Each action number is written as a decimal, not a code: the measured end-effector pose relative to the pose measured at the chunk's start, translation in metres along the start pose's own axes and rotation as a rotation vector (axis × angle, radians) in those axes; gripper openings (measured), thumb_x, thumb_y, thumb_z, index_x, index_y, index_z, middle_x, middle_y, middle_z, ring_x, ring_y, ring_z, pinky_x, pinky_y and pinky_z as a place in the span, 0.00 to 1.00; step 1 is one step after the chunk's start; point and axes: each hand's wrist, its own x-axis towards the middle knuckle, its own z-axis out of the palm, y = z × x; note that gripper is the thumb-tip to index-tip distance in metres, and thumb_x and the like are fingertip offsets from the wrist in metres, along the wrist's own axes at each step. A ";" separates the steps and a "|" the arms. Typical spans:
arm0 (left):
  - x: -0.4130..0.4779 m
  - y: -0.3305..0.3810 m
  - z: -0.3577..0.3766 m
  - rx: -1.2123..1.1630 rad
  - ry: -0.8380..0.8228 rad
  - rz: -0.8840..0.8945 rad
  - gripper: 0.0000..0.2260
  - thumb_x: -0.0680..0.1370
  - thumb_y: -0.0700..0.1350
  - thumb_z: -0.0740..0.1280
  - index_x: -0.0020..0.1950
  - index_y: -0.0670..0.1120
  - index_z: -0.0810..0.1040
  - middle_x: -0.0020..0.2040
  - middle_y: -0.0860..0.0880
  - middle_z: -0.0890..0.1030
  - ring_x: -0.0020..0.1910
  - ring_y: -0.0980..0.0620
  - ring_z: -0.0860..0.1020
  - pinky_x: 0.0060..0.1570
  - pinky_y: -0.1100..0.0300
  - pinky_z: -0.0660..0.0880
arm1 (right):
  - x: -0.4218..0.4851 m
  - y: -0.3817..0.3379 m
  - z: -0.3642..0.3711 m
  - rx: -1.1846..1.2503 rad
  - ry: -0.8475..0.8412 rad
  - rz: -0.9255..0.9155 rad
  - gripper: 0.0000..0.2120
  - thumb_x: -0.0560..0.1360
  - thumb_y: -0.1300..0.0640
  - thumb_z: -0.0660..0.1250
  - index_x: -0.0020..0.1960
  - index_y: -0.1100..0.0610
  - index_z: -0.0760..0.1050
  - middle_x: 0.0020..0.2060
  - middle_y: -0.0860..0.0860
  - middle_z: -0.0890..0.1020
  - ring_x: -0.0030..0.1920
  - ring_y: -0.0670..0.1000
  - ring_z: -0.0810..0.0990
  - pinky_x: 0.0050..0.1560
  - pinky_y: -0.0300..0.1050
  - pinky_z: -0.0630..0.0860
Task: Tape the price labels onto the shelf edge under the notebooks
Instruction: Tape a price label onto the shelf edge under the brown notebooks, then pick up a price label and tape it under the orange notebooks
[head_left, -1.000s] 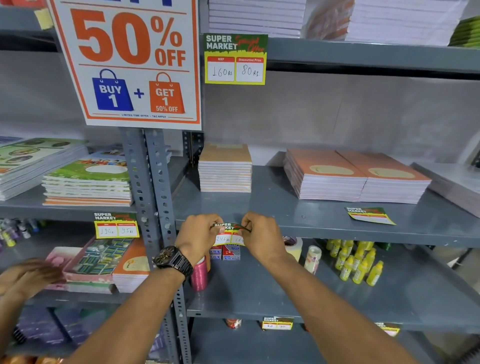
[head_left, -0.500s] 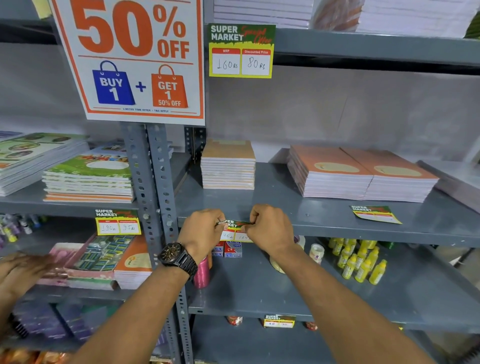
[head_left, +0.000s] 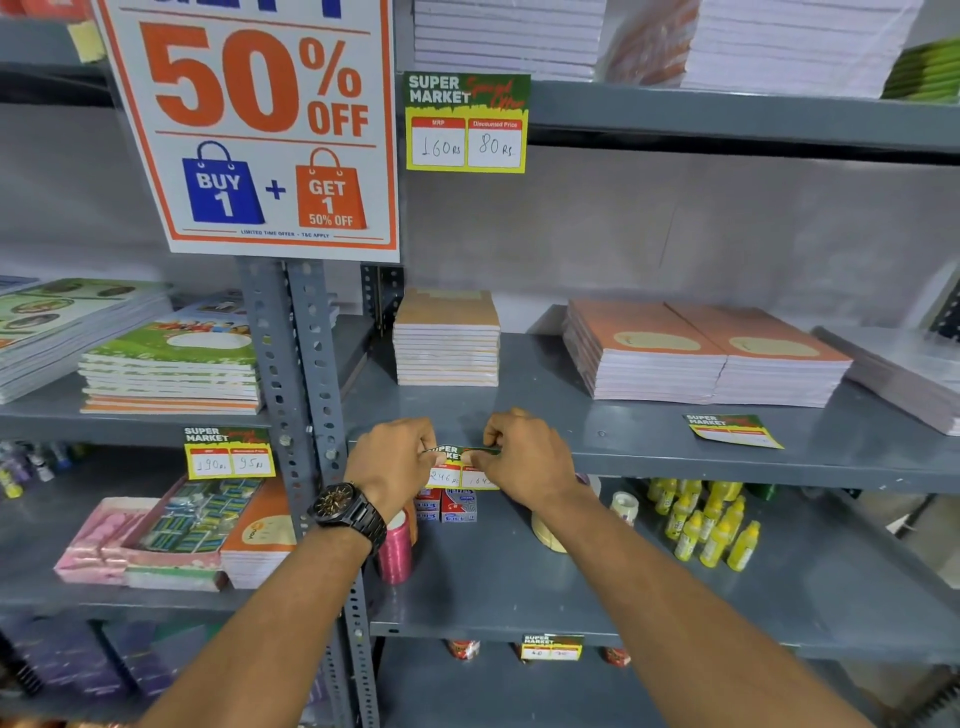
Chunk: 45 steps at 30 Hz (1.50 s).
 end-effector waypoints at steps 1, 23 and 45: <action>0.000 0.000 0.000 0.003 0.000 0.001 0.06 0.72 0.50 0.72 0.40 0.51 0.76 0.39 0.54 0.81 0.39 0.50 0.78 0.37 0.56 0.76 | 0.001 0.000 0.001 -0.010 0.005 0.004 0.14 0.68 0.42 0.73 0.41 0.51 0.75 0.43 0.48 0.79 0.40 0.51 0.77 0.39 0.46 0.75; -0.018 0.019 0.008 0.070 0.016 -0.114 0.22 0.69 0.68 0.67 0.51 0.52 0.72 0.51 0.50 0.73 0.48 0.46 0.76 0.39 0.52 0.77 | -0.016 0.015 -0.003 -0.208 -0.016 -0.121 0.10 0.78 0.55 0.65 0.59 0.54 0.73 0.52 0.55 0.76 0.48 0.62 0.80 0.45 0.54 0.77; 0.035 0.200 0.069 -0.004 -0.222 0.222 0.20 0.74 0.61 0.65 0.60 0.50 0.74 0.60 0.47 0.77 0.59 0.44 0.76 0.58 0.47 0.74 | -0.013 0.267 -0.162 0.089 0.094 0.367 0.13 0.75 0.57 0.68 0.59 0.54 0.79 0.61 0.56 0.79 0.61 0.59 0.77 0.59 0.48 0.72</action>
